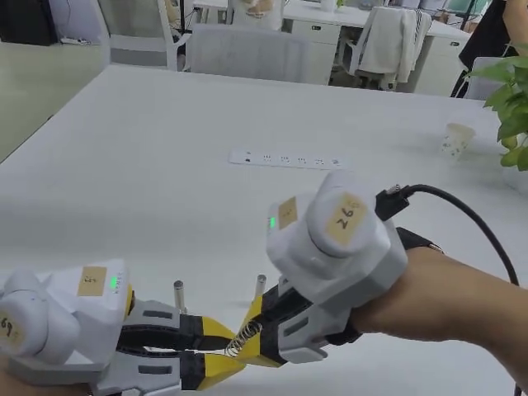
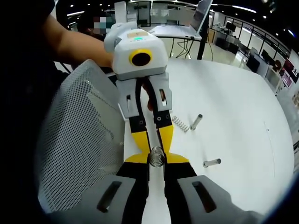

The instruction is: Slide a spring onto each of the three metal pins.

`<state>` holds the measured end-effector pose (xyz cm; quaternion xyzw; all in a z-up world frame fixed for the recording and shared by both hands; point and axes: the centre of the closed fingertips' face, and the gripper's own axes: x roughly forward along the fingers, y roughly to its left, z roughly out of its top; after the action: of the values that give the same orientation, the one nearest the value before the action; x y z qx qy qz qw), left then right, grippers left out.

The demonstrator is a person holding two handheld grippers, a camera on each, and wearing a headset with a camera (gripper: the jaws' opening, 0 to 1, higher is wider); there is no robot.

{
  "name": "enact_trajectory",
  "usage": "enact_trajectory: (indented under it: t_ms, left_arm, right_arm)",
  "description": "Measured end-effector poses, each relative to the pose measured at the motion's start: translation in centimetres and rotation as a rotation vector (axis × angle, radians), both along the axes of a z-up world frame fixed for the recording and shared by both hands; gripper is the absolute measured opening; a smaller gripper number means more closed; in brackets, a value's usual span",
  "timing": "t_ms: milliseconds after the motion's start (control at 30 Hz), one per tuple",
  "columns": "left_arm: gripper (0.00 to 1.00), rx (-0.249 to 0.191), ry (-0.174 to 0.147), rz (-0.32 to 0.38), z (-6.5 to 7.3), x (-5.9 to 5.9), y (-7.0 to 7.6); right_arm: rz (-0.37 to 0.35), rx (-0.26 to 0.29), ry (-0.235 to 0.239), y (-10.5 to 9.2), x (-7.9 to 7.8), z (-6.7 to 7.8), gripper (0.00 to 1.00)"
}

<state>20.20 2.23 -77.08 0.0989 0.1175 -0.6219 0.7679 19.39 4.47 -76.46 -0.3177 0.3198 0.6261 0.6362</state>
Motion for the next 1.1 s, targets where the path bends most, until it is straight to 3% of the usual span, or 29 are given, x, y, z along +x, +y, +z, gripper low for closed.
enact_trajectory:
  t_ms: [733,1100]
  left_arm:
    - [0.09,0.001,0.025,0.025,-0.4,0.2,0.5]
    - [0.22,-0.002,0.040,0.081,-1.0,0.7,1.8]
  right_arm:
    - [-0.013,-0.022,-0.015,-0.7,0.7,0.3,0.09]
    - [-0.040,-0.058,-0.024,-2.4,1.4,0.1,0.09]
